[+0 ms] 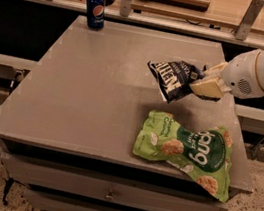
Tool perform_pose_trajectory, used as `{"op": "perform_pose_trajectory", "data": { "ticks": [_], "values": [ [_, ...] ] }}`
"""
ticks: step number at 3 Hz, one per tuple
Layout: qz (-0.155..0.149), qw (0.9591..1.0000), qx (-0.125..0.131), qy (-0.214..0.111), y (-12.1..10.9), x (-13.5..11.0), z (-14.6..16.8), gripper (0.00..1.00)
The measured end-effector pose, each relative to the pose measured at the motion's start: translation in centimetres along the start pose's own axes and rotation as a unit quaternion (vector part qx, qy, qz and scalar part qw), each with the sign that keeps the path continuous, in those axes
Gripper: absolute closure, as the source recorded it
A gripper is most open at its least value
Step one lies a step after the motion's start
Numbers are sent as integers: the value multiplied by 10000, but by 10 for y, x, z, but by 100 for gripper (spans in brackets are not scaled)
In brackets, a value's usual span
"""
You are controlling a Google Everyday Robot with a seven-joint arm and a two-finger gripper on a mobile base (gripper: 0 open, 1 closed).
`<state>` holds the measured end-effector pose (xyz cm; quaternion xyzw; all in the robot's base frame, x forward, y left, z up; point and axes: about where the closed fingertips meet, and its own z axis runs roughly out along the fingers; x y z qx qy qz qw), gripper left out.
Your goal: Move blue chip bag near green rice chip bag
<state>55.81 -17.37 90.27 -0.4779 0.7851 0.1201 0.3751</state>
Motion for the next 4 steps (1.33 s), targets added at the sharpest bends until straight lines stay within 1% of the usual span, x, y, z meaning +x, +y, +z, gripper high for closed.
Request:
{"op": "perform_pose_trajectory", "data": {
  "ticks": [1, 3, 4],
  "values": [
    [113, 9999, 56, 63, 2, 4, -6, 59],
    [203, 9997, 106, 120, 7, 11, -13, 13],
    [141, 9997, 119, 140, 6, 11, -18, 0]
  ]
}}
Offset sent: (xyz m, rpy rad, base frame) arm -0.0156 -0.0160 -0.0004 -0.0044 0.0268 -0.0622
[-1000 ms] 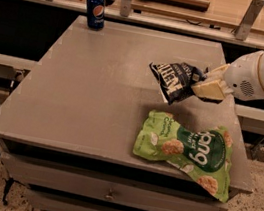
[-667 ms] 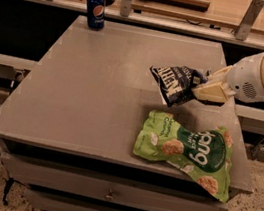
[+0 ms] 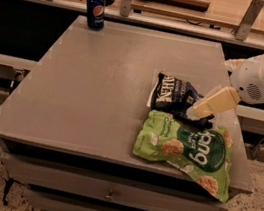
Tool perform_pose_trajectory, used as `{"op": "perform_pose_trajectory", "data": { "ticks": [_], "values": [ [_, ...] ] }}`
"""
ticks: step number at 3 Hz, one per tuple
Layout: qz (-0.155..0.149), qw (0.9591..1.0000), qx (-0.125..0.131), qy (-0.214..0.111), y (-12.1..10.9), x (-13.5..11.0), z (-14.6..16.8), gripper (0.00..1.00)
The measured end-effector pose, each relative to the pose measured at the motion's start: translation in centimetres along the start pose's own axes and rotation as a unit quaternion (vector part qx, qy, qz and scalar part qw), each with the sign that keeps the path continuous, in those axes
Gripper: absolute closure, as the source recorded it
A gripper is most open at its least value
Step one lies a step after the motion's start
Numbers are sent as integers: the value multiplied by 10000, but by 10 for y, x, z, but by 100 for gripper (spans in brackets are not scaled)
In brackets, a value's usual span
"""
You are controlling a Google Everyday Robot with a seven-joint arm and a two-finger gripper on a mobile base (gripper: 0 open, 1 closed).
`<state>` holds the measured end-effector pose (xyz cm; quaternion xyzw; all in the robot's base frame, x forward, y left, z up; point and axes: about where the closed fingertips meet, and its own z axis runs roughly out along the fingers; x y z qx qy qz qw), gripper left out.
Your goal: Move blue chip bag near green rice chip bag
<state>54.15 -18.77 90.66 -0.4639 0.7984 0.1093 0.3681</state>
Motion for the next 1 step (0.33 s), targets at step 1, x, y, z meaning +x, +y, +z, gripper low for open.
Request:
{"op": "perform_pose_trajectory", "data": {
  "ticks": [1],
  "values": [
    [-38, 10000, 11, -10, -7, 2, -5, 0]
  ]
}}
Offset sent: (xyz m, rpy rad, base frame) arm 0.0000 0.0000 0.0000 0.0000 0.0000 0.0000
